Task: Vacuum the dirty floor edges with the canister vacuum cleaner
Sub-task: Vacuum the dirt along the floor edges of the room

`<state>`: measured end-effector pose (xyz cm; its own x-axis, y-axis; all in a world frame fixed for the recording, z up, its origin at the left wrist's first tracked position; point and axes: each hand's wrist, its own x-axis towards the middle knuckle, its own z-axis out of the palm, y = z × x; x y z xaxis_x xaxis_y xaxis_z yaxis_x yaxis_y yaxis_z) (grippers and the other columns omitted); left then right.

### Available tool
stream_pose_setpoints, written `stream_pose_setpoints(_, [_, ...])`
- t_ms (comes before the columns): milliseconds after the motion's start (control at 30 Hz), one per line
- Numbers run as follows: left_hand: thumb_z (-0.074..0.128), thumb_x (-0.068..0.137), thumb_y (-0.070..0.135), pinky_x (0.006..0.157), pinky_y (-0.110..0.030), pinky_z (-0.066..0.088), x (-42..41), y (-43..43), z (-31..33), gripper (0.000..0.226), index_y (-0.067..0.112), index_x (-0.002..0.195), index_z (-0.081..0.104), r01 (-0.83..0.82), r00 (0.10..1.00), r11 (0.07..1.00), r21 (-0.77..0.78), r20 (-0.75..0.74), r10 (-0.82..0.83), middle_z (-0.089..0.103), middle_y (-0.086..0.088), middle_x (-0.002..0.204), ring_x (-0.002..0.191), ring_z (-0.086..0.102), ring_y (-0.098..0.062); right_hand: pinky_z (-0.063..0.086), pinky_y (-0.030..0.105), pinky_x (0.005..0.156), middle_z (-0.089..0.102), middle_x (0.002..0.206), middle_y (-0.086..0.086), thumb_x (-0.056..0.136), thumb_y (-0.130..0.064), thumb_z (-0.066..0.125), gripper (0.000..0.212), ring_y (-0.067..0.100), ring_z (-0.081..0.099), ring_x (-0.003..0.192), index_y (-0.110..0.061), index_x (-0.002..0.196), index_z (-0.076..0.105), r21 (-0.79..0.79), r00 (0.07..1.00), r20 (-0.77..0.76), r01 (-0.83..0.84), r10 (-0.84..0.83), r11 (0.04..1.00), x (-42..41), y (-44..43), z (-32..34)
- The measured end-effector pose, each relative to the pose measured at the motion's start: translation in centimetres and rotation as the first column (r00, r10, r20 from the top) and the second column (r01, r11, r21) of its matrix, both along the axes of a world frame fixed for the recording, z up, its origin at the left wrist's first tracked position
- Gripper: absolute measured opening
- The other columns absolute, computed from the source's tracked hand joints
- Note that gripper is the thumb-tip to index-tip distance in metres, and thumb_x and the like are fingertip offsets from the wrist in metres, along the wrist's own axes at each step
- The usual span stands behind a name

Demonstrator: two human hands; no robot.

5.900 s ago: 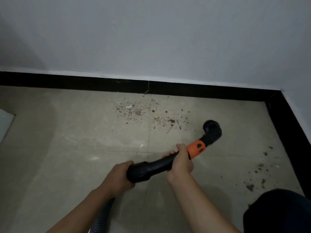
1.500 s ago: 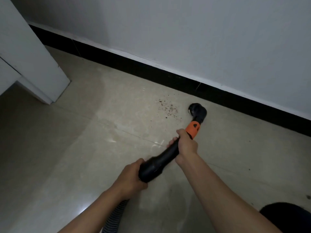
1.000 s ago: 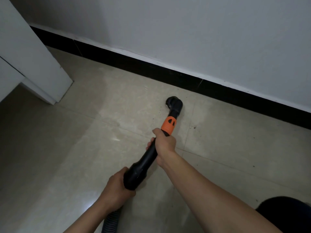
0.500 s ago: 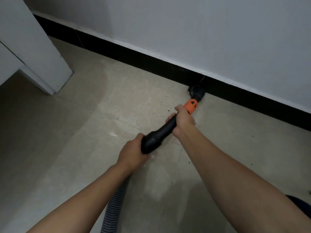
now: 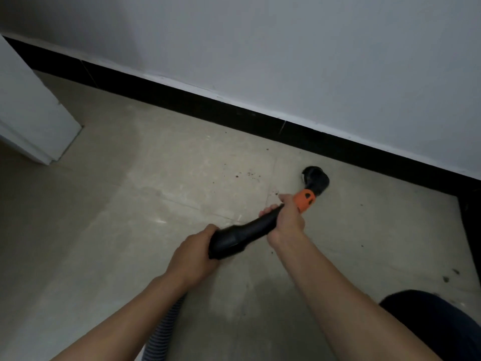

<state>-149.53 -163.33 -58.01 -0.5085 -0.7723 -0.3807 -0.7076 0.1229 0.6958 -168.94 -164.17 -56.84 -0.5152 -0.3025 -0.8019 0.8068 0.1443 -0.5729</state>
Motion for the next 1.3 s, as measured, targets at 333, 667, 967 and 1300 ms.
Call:
stream_pose_setpoints(333, [0.07,0.072,0.008,0.066,-0.034,0.052,-3.2,-0.3,-0.7,0.039,0.014,0.106,0.05,-0.017,0.999,1.0,-0.01,0.04,0.017,0.064,-0.005,0.094,0.081,0.062,-0.021,0.047,0.027,0.046,0.049,0.052,0.004,0.081,-0.008,0.062,0.018,0.018,0.047,0.041,-0.007,0.094,0.05,-0.081,0.957,0.055,-0.279,0.284,0.957,-3.4,-3.5,-0.1])
stream_pose_setpoints(667, [0.064,0.082,0.02,0.067,-0.026,0.044,-10.0,3.0,-3.4,0.038,0.026,0.118,0.052,0.304,0.952,0.95,-0.071,-0.016,-0.306,0.064,0.008,0.108,0.092,0.06,-0.012,0.047,0.031,0.047,0.049,0.057,0.009,0.084,-0.007,0.06,0.018,0.02,0.046,0.038,-0.007,0.075,0.044,0.138,0.93,-0.083,0.365,-0.357,0.921,-8.7,8.2,-0.4])
stream_pose_setpoints(967, [0.067,0.077,0.015,0.059,-0.028,0.047,-11.5,1.9,-3.2,0.033,0.023,0.101,0.045,0.341,0.939,0.938,-0.059,-0.014,-0.343,0.063,0.006,0.092,0.079,0.061,-0.014,0.047,0.028,0.047,0.049,0.054,0.007,0.082,-0.006,0.062,0.014,0.018,0.045,0.038,-0.008,0.08,0.048,0.046,0.977,-0.014,0.215,-0.214,0.976,-11.2,5.5,0.1])
stream_pose_setpoints(1300, [0.061,0.072,0.012,0.072,-0.035,0.053,-5.3,-1.6,-3.0,0.035,0.034,0.099,0.054,0.492,0.865,0.87,-0.023,0.131,-0.485,0.065,0.012,0.088,0.079,0.061,-0.005,0.055,0.039,0.069,0.061,0.072,0.011,0.086,-0.013,0.068,0.012,0.026,0.063,0.066,-0.007,0.086,0.058,0.062,0.854,0.263,0.448,-0.448,0.892,-1.2,11.2,-0.2])
